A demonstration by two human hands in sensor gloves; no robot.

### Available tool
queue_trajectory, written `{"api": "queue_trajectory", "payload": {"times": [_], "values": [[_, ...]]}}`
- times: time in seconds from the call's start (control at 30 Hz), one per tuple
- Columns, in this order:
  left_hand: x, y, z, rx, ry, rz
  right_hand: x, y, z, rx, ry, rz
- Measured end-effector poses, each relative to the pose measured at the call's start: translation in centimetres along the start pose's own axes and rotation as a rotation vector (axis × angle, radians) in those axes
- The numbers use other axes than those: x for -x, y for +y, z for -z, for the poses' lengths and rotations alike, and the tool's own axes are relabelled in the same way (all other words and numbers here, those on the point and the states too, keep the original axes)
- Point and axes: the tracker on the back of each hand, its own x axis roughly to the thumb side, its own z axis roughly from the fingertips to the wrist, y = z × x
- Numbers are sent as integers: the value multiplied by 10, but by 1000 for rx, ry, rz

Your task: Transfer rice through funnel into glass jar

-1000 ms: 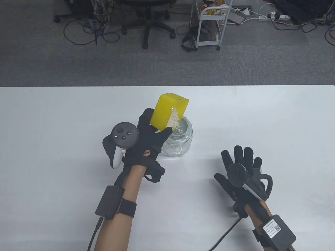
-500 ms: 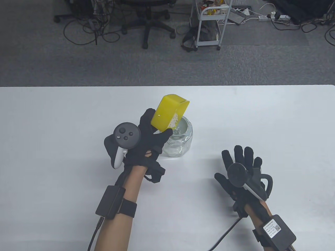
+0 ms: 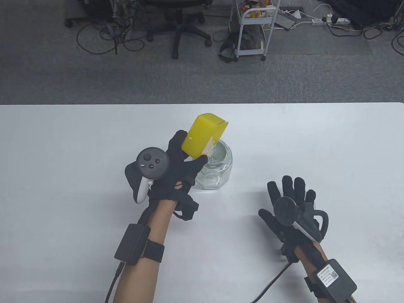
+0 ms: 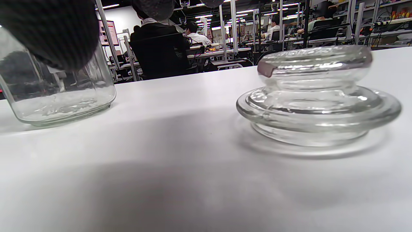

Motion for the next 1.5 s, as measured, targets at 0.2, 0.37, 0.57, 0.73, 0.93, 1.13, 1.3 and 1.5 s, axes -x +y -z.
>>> {"api": "queue_trajectory", "payload": {"times": [0.2, 0.37, 0.57, 0.73, 0.93, 1.13, 1.3, 1.5], "values": [[0, 1, 0, -6, -2, 1, 0, 0, 0, 0, 1, 1], [1, 2, 0, -7, -3, 3, 0, 0, 0, 2, 0, 1], [1, 1, -1, -12, 2, -1, 0, 0, 0, 0, 1, 0], [0, 1, -1, -14, 1, 7, 1, 0, 0, 0, 2, 2], [1, 2, -1, -26, 0, 16, 0, 0, 0, 0, 2, 1], [0, 3, -2, -30, -4, 24, 0, 0, 0, 0, 2, 0], [0, 1, -2, -22, -16, 25, 0, 0, 0, 0, 2, 1], [-4, -2, -3, -15, -38, 58, 0, 0, 0, 0, 2, 1]]}}
